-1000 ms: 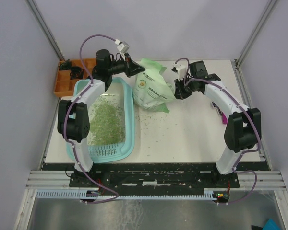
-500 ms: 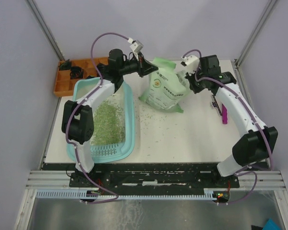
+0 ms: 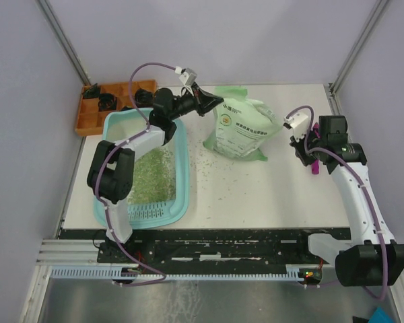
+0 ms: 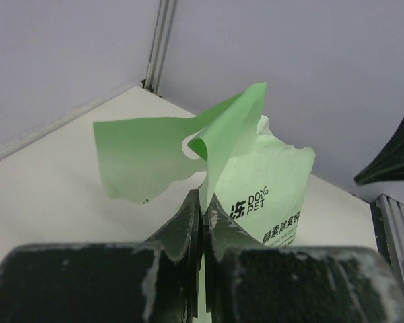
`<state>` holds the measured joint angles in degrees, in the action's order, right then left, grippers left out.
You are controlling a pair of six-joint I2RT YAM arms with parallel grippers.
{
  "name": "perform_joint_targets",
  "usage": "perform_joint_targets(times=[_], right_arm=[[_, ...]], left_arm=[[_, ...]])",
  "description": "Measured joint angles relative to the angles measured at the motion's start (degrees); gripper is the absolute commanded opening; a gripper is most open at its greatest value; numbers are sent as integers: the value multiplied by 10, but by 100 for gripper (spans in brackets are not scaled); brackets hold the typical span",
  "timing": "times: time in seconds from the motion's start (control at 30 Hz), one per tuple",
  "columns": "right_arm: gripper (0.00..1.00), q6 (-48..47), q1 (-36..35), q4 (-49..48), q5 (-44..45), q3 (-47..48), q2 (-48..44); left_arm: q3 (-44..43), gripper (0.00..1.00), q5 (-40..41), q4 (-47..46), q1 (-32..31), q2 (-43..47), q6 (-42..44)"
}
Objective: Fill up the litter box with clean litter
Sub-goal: Close the cat litter bag at the center of the board.
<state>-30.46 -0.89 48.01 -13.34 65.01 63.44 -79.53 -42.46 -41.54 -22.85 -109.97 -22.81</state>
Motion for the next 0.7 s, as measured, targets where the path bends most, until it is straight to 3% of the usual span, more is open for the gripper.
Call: perform_joint_targets(times=[0.13, 0.23, 0.33, 0.47, 0.7], right_arm=[[2, 0, 13, 6, -45, -37, 4], [36, 3, 22, 0, -81, -45, -6], [54, 0, 27, -30, -129, -62, -32], [59, -3, 45, -83, -202, -95, -43], [59, 31, 137, -204, -374, -132, 54]], left_arm=[[37, 3, 26, -73, -2, 1, -30], [57, 3, 34, -86, -6, 13, -39], [76, 3, 35, -88, -9, 28, -45], [110, 3, 49, -103, -12, 49, -47], [146, 3, 67, -134, -14, 64, -47]])
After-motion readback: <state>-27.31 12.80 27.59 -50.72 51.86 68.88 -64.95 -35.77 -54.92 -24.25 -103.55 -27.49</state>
